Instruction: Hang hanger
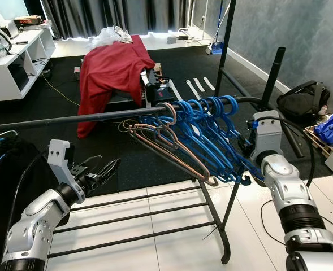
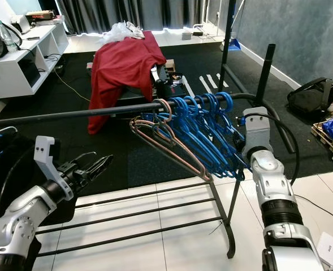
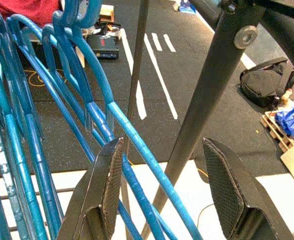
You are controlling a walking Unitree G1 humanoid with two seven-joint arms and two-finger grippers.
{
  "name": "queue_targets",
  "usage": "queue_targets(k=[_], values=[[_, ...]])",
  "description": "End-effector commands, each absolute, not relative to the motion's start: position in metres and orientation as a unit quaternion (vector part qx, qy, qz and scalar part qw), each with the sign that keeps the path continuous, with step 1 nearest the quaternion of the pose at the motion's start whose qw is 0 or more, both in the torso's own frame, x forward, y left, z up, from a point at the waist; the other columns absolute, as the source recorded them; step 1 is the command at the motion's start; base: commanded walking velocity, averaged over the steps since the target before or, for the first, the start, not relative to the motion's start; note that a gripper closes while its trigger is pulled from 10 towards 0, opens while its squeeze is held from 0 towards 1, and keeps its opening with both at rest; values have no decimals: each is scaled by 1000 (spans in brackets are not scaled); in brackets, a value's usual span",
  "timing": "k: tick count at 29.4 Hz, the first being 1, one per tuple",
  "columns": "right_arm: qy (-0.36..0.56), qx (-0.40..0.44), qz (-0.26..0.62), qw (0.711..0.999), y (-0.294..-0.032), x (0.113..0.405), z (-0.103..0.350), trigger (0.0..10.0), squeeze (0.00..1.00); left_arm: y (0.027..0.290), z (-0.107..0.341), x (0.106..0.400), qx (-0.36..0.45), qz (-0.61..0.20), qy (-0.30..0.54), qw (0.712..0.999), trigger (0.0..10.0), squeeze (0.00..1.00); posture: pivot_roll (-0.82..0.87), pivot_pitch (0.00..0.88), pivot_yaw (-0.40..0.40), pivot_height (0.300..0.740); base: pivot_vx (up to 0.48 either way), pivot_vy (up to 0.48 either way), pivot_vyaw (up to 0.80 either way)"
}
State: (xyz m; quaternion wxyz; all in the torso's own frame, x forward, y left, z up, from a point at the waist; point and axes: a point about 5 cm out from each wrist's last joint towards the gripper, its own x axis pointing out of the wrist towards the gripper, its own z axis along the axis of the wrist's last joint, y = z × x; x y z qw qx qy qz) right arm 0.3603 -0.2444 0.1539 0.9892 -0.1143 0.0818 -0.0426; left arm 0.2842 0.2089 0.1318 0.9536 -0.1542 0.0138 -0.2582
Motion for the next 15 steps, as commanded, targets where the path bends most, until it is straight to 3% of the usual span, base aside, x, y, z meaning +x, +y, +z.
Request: queue_targets(k=[1, 15], values=[[104, -114, -44, 987, -245, 358, 145, 10000, 0, 212, 131, 285, -151, -257, 17, 954, 10000, 0, -31, 0, 26, 740, 0, 0, 0], [87, -106, -45, 989, -245, 359, 150, 10000, 0, 212, 131, 284, -152, -257, 18, 954, 10000, 0, -31, 1, 27, 740, 0, 0, 0]])
